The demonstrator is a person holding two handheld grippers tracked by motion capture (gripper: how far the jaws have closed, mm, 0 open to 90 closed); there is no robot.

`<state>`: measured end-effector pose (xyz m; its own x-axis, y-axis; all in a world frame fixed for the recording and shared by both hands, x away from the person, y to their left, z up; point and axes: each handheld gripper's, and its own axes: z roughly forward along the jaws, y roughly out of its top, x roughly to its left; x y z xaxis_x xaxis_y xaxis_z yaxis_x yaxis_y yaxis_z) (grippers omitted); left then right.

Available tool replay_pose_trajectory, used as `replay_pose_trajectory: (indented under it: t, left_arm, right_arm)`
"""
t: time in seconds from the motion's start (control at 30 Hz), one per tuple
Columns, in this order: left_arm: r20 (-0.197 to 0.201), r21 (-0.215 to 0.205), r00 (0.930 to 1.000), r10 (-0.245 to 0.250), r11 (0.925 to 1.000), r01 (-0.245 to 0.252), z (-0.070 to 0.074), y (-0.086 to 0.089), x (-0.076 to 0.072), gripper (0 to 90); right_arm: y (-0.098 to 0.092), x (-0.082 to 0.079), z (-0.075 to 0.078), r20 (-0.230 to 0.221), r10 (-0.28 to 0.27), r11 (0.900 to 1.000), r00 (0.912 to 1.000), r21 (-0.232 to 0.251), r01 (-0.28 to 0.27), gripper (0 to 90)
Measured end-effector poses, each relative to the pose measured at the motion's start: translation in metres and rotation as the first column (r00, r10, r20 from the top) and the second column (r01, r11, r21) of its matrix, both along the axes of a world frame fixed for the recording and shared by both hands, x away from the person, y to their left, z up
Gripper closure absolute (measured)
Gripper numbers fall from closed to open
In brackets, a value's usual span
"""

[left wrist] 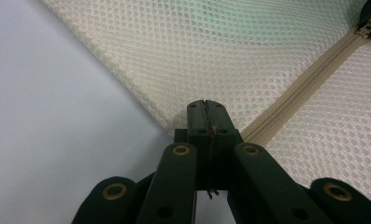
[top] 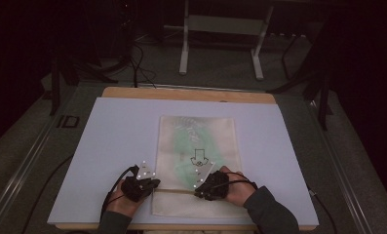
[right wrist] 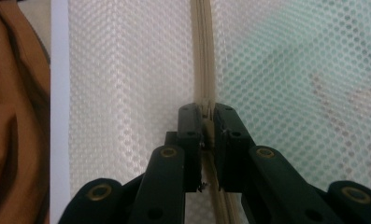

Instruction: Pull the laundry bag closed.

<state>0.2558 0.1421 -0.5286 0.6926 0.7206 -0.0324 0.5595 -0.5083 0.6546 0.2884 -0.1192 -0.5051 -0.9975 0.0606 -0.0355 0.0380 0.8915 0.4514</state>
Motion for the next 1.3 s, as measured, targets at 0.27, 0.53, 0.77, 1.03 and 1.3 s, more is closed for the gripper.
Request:
replay_pose_trajectory:
  t: [0.27,0.53,0.77,1.03,1.3]
  left_arm:
    - [-0.001,0.0,1.0,0.0,1.0,0.0,0.0,0.0,0.0,89.5]
    - [0.0,0.001,1.0,0.0,1.0,0.0,0.0,0.0,0.0,89.5]
    - [-0.001,0.001,1.0,0.0,1.0,0.0,0.0,0.0,0.0,89.5]
    - [0.001,0.004,1.0,0.0,1.0,0.0,0.0,0.0,0.0,89.5]
    - [0.0,0.003,1.0,0.0,1.0,0.0,0.0,0.0,0.0,89.5]
  right_arm:
    - [-0.006,0.0,0.0,-0.007,-0.011,1.0,0.9999,0.004,0.011,82.5]
    - [-0.011,-0.001,0.001,-0.008,-0.017,1.0,0.9998,-0.005,0.017,82.5]
    - [-0.019,0.0,0.0,-0.012,-0.026,1.0,0.9996,-0.006,0.026,82.4]
    - [-0.028,0.0,0.0,-0.011,-0.04,0.999,0.9991,-0.01,0.04,82.4]
    - [-0.035,0.0,0.001,-0.012,-0.049,0.999,0.9987,-0.015,0.049,82.4]
